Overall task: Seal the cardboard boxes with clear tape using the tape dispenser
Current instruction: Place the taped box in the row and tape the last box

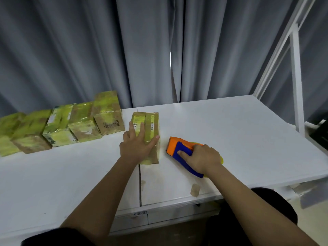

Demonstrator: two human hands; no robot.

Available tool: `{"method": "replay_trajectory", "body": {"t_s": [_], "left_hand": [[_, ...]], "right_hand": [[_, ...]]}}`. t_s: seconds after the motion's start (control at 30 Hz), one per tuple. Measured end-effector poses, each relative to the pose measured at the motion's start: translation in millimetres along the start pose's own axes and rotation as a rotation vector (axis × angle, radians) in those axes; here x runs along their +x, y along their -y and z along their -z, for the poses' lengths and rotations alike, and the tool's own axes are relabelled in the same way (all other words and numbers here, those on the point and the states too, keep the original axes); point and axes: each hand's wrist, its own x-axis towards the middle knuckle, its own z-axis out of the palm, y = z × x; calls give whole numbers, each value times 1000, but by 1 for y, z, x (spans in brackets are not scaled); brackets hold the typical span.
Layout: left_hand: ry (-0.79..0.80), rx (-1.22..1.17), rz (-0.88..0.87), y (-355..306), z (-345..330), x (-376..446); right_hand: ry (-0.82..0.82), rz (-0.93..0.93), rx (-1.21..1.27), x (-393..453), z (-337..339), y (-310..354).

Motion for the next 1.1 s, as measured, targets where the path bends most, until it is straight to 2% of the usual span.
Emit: {"method": "replay_trajectory", "body": {"t_s": [0.07,0.17,0.33,0.43,0.53,0.83,0.9,1.0,1.1], "left_hand": [[17,-70,42,0,0,2],[17,103,10,1,-3,4],[-11,184,13,-1,-5,2],[-14,100,89,-7,2,2],[-67,99,93,-14,5,-3],[-74,102,95,-15,6,-2],[-72,97,93,-12,3,-3],[-246,121,27,-10,-3,-10],[-132,134,54,-7,-1,-2]], "right_hand": [[25,3,-29,5,4,6],[56,10,-124,14,16,12],[53,36,-230,30,27,34],[51,36,-260,36,31,40],[48,32,-294,40,32,36],[72,8,-142,51,13,33],[31,-53,-60,59,10,35],[-44,-218,-34,68,15,16],[-124,-170,-66,75,8,-12]]}}
